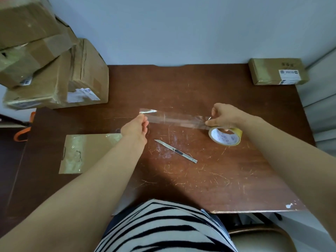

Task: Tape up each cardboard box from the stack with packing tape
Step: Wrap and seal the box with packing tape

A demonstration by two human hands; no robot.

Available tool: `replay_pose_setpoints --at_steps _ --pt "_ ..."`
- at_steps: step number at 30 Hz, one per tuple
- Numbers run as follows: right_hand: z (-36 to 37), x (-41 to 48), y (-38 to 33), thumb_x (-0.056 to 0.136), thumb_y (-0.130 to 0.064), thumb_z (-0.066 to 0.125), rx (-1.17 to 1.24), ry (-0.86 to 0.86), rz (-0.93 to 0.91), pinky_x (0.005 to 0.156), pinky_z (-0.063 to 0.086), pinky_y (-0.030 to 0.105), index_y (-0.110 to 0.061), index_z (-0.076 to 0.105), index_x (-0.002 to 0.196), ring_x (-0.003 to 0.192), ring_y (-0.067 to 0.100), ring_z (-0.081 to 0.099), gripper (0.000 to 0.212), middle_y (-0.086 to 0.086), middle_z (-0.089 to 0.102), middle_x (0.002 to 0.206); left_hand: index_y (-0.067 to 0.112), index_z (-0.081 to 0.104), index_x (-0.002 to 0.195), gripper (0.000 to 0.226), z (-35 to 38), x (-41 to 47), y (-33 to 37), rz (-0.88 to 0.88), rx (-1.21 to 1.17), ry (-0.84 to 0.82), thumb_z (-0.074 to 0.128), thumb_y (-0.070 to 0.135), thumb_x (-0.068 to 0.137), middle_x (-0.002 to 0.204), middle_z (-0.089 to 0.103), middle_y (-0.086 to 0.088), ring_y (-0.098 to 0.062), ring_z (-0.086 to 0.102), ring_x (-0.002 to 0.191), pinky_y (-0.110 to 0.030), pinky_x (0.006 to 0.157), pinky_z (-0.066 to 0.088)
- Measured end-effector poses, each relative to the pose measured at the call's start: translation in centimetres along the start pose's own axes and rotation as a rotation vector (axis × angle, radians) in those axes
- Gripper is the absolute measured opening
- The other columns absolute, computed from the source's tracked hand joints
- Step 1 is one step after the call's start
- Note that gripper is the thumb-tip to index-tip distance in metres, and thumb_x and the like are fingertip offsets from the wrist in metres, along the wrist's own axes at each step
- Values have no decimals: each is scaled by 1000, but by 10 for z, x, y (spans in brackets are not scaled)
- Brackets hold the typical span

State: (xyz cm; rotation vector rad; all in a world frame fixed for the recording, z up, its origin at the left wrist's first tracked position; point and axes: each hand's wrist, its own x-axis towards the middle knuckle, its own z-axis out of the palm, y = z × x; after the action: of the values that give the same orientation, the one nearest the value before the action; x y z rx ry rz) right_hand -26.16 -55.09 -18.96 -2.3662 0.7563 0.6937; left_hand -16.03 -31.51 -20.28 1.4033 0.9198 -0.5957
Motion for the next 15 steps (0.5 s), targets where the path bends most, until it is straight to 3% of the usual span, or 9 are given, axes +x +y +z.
replay_pose_setpoints --at_steps 3,7,10,13,15 --pt "7 9 -11 83 -44 65 -233 9 56 58 40 29 -15 57 87 68 18 57 30 -1 60 74 13 68 80 11 -2 4 0 7 -12 6 73 21 84 78 68 1 -6 62 68 -16 76 54" --pt "23 20 -42 92 -37 54 -530 96 87 61 33 26 -18 59 90 80 24 56 20 -3 52 75 14 67 80 11 -5 7 1 -18 0 7 70 21 87 77 64 1 -6 58 67 -18 82 52" --pt "37 26 -59 97 -24 47 -653 157 51 72 37 29 -19 66 107 99 26 61 22 1 65 105 12 67 84 7 -7 10 4 -11 -8 17 70 18 87 76 63 0 -7 56 67 -16 78 51" --pt "49 23 -71 98 -26 42 -767 260 -107 88 37 35 -17 59 123 115 27 49 31 8 54 124 12 63 78 11 -6 12 6 -11 14 7 69 15 87 74 60 -1 -7 53 67 -16 71 49" --pt "67 11 -79 99 -21 40 -641 281 -247 91 38 34 -11 50 128 118 27 44 33 10 48 128 12 61 76 14 -6 12 7 -18 26 12 67 14 88 74 58 -1 -7 52 67 -16 73 49"
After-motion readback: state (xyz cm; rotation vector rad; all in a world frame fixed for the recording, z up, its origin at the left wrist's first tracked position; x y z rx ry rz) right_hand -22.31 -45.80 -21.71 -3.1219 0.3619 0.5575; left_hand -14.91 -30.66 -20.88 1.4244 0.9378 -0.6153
